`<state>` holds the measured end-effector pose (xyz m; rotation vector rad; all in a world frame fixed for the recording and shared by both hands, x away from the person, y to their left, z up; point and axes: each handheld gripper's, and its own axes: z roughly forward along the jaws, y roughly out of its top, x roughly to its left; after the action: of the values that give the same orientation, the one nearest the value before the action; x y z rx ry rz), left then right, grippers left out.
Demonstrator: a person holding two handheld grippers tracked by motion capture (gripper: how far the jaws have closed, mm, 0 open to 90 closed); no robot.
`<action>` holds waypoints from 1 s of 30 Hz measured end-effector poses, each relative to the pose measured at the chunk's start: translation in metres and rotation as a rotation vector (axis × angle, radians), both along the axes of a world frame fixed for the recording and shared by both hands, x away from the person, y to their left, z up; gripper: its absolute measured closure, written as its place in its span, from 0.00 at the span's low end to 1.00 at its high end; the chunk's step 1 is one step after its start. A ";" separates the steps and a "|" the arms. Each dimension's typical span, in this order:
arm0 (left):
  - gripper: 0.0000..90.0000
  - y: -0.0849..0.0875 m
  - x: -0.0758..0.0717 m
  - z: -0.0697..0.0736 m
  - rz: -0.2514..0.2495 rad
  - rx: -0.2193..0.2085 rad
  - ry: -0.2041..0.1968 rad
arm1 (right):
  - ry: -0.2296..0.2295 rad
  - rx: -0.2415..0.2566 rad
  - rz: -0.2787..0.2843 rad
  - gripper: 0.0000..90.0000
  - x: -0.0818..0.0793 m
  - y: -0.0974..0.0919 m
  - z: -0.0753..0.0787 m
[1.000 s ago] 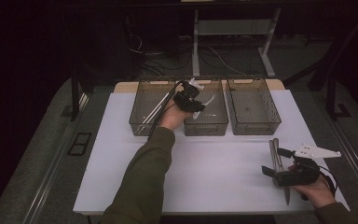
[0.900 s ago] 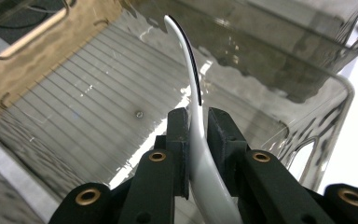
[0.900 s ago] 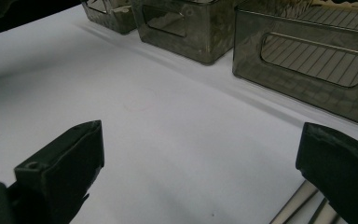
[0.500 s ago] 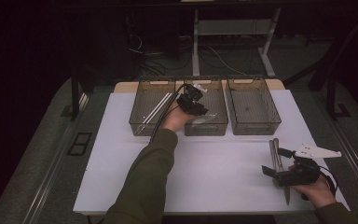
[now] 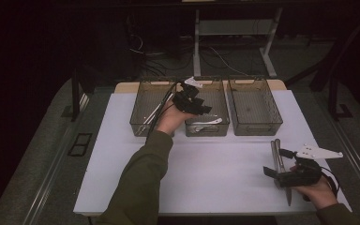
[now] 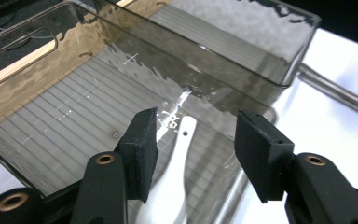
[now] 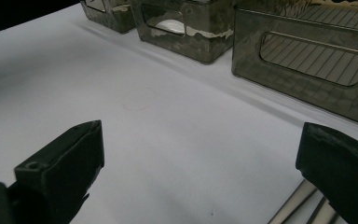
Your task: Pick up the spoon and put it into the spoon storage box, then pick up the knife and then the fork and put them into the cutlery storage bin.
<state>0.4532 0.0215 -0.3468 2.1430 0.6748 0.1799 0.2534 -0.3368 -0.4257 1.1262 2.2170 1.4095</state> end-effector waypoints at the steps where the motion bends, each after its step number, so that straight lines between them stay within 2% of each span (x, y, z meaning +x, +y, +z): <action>1: 0.51 0.003 -0.002 0.002 -0.017 0.005 -0.004 | 0.000 0.001 0.000 0.01 0.000 0.000 0.000; 4: 0.49 0.007 -0.012 0.003 -0.016 -0.037 -0.005 | 0.005 0.002 -0.002 0.01 0.000 0.000 0.000; 12: 0.39 0.024 -0.041 0.002 -0.040 -0.061 -0.034 | 0.003 0.001 -0.002 0.01 0.000 0.000 0.000; 17: 0.34 0.039 -0.061 -0.004 -0.048 -0.076 -0.052 | 0.003 0.001 -0.006 0.01 0.001 -0.001 0.000; 22: 0.28 0.057 -0.082 -0.013 -0.035 -0.076 -0.071 | 0.006 -0.005 -0.006 0.01 0.001 0.000 0.000; 30: 0.19 0.082 -0.115 -0.032 0.013 -0.086 -0.075 | 0.017 -0.016 -0.011 0.01 0.002 0.000 -0.001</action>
<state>0.3384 0.1039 -0.3786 2.0403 0.6412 0.2331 0.2552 -0.3372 -0.4262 1.1480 2.2265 1.3805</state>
